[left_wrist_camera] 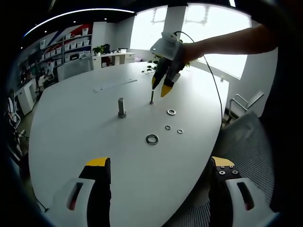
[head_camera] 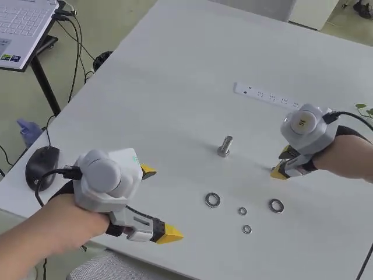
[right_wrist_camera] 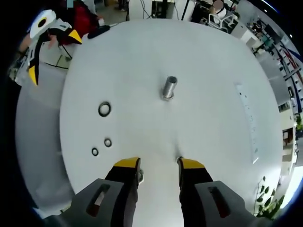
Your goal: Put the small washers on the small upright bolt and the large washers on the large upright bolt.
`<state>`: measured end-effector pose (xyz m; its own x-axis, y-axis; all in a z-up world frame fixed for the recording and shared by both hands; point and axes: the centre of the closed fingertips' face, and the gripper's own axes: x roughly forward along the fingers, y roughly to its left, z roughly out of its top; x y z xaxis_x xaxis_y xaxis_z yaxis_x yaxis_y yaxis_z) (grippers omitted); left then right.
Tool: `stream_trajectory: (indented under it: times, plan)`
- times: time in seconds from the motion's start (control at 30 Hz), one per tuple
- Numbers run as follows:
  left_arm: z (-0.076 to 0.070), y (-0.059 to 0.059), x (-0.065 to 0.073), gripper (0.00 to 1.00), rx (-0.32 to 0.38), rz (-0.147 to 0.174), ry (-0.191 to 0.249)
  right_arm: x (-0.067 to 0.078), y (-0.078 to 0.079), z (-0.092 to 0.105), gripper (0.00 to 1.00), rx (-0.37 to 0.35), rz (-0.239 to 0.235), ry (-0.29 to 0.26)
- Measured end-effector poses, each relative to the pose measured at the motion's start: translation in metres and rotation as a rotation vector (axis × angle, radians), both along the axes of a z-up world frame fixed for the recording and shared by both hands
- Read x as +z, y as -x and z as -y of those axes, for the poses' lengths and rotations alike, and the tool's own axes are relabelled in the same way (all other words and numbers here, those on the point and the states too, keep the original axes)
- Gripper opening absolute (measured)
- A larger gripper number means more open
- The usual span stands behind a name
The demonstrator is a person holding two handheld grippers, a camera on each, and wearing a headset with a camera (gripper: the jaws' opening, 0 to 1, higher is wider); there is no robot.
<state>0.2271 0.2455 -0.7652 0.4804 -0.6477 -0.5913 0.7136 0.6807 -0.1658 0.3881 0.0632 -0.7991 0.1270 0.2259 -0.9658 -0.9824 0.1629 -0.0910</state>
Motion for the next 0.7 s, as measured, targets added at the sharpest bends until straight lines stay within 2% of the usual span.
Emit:
stream_trajectory:
  times: [0.43,0.53,0.7]
  plan:
    - [0.005,0.001,0.002,0.85,-0.013,0.011,-0.005,-0.014,0.053,-0.013,0.35,0.009,-0.063,-0.031]
    - [0.005,0.002,0.005,0.85,-0.017,0.016,-0.004,-0.020,0.055,-0.013,0.35,0.010,-0.073,-0.037]
    - [0.005,0.003,0.005,0.85,-0.027,0.015,-0.013,-0.028,0.069,-0.019,0.36,0.006,-0.083,-0.063]
